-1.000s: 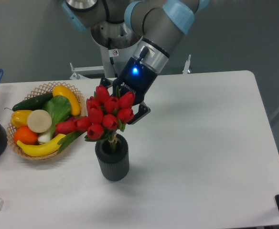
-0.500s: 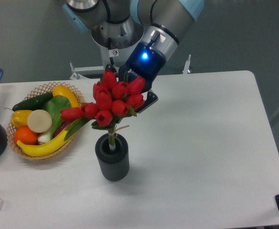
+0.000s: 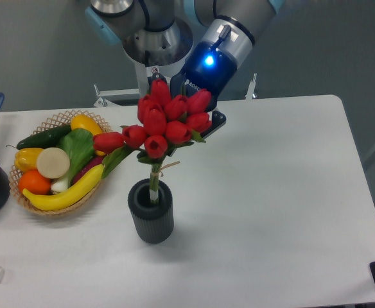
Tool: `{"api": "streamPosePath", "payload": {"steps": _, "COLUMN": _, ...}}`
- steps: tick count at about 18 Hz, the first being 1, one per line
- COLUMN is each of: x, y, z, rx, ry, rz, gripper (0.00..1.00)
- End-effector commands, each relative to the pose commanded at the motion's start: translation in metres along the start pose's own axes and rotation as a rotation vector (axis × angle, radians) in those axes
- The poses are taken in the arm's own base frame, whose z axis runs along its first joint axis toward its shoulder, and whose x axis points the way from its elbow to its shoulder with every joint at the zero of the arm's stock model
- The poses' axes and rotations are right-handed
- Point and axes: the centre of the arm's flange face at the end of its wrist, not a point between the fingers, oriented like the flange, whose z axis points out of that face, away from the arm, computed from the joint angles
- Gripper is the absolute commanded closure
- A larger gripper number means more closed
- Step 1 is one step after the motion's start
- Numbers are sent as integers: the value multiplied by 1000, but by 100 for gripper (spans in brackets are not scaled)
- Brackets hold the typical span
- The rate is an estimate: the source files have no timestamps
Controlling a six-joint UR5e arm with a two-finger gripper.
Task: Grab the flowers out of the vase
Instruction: 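Lift the tulip bunch up out of the grey vase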
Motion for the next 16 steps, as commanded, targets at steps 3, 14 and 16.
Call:
{"api": "streamPosePath", "payload": {"steps": 3, "x": -4, "y": -8, "z": -7, "rx": 12, "ry": -10, "rz": -30, "gripper": 51}}
{"api": "streamPosePath", "payload": {"steps": 14, "x": -66, "y": 3, "z": -61, "rx": 28, "ry": -135, "rz": 56, "gripper": 51}}
{"api": "streamPosePath", "payload": {"steps": 16, "x": -91, "y": 13, "z": -76, "rx": 26, "ry": -168, "rz": 76, "gripper": 51}}
